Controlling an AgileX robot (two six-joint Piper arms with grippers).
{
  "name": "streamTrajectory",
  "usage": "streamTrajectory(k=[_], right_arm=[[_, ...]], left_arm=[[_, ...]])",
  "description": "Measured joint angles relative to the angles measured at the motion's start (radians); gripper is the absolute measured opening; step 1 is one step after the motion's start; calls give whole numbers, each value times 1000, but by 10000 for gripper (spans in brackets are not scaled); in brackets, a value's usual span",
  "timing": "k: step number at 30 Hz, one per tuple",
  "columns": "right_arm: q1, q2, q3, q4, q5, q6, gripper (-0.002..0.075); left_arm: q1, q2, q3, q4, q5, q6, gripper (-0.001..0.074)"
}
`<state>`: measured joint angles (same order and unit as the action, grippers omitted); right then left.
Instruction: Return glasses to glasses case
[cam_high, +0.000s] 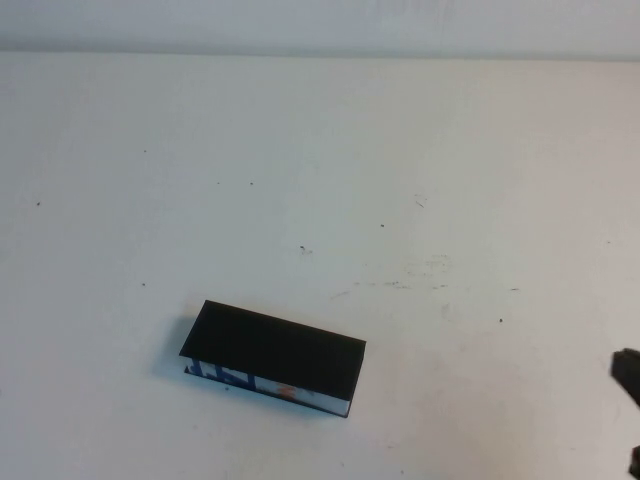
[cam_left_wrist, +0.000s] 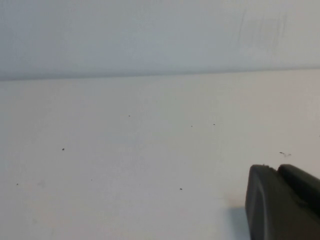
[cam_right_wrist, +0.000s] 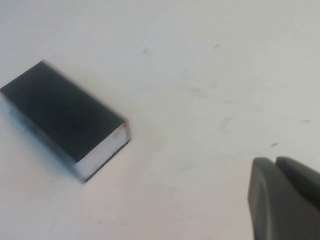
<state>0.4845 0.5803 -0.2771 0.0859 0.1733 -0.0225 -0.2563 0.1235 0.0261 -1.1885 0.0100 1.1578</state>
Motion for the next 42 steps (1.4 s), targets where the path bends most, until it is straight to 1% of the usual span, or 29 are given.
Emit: streamTrajectory(k=[4,6,9,13,15,19,24,42], right_arm=[[-223,-146,75,-26,-46,0,-13],[-320,-239,116,-34,-48,0,-13],[-425,-375,173,-37,-48,0,-13],[-512,-536,247,-37,-46,0,-13],[-528,-580,284,-37,-38,0,-13],[-534,-589,304,-26,17,0,-13],[-534,-589,304,-22,170,0,-13],[-536,-589,304,-18,181,0,-13]], left_arm=[[0,0,0,0,0,0,-4],[0,0,0,0,0,0,-4],[0,0,0,0,0,0,-4],[0,0,0,0,0,0,-4],[0,0,0,0,0,0,-4],[0,0,0,0,0,0,-4],[0,0,0,0,0,0,-4],[0,0,0,0,0,-2,-4]])
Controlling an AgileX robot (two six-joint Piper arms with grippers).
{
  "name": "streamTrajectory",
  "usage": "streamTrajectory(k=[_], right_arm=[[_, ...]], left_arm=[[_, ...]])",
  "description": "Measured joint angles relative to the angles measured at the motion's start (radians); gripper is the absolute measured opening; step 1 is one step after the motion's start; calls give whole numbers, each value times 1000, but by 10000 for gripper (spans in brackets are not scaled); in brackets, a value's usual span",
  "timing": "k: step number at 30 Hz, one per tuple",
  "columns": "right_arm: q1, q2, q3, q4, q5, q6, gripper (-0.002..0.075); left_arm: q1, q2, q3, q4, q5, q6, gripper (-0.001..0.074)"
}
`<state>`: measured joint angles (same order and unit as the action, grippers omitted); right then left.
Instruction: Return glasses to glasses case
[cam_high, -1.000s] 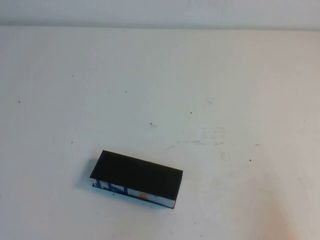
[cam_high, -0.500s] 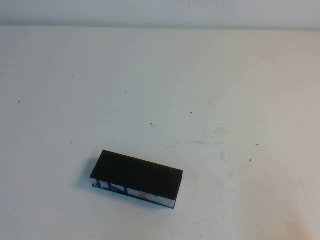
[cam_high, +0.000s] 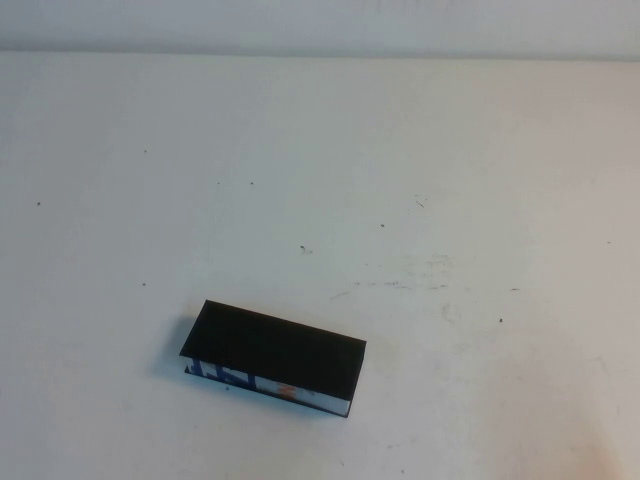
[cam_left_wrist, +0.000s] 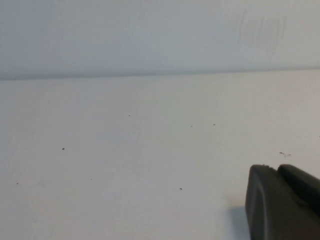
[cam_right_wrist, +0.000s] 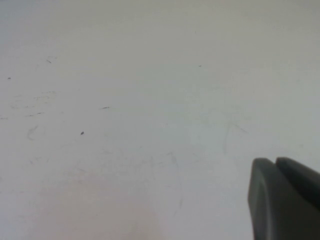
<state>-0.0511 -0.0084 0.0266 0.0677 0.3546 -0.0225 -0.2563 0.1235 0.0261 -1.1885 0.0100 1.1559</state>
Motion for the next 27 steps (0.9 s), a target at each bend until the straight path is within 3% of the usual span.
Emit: streamTrajectory(k=[13,21,27], right_arm=[[0,0,0,1,0,0,-13],[0,0,0,4,0,0,-13],[0,0,0,4,0,0,-13]], left_arm=[[0,0,0,50,0,-38,-4],[0,-4,0,1000,-64,-851,-4],[65,-107,0,1145,62,-990,-4]])
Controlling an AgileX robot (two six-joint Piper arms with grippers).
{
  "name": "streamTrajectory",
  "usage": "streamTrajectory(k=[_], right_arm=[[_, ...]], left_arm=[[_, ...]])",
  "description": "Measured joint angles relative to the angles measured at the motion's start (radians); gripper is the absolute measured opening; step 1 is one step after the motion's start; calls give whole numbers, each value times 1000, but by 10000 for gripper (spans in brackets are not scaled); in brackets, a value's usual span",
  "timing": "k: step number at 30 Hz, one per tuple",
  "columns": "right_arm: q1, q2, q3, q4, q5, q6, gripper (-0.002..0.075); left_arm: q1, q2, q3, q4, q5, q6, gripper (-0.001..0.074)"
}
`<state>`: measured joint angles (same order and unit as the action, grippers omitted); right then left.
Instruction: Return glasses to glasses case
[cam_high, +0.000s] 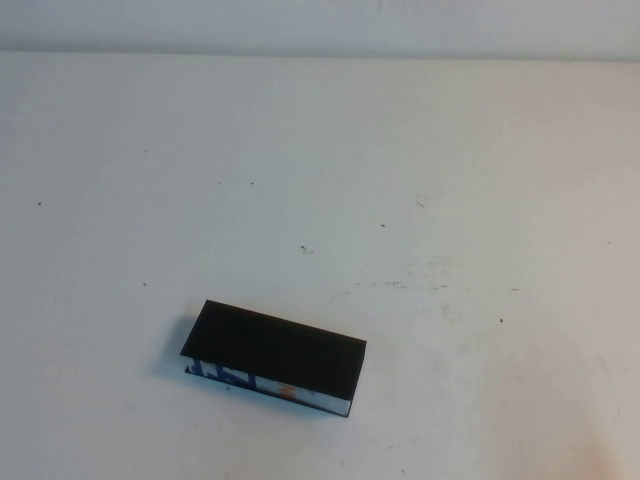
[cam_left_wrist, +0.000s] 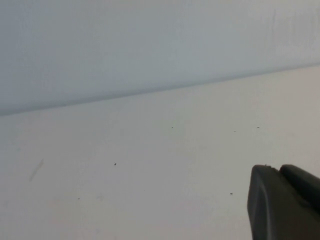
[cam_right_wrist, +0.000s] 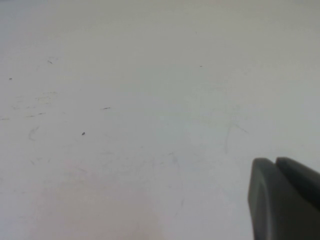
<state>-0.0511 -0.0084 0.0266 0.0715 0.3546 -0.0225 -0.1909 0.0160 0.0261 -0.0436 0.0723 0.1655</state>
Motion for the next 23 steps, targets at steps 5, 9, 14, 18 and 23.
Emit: streamTrajectory(k=[5,9,14,18,23], right_arm=[[0,0,0,0,0,0,-13],[0,0,0,0,0,0,-13],[0,-1,0,0,0,0,-13],[0,-1,0,0,0,0,-13],[0,-1,0,0,0,0,-13]], left_arm=[[57,-25,0,14,97,-37,-4],[66,-27,0,19,245,-40,-4],[66,-27,0,21,309,-44,-4],[66,-27,0,21,316,-44,-4],[66,-27,0,21,316,-45,-4]])
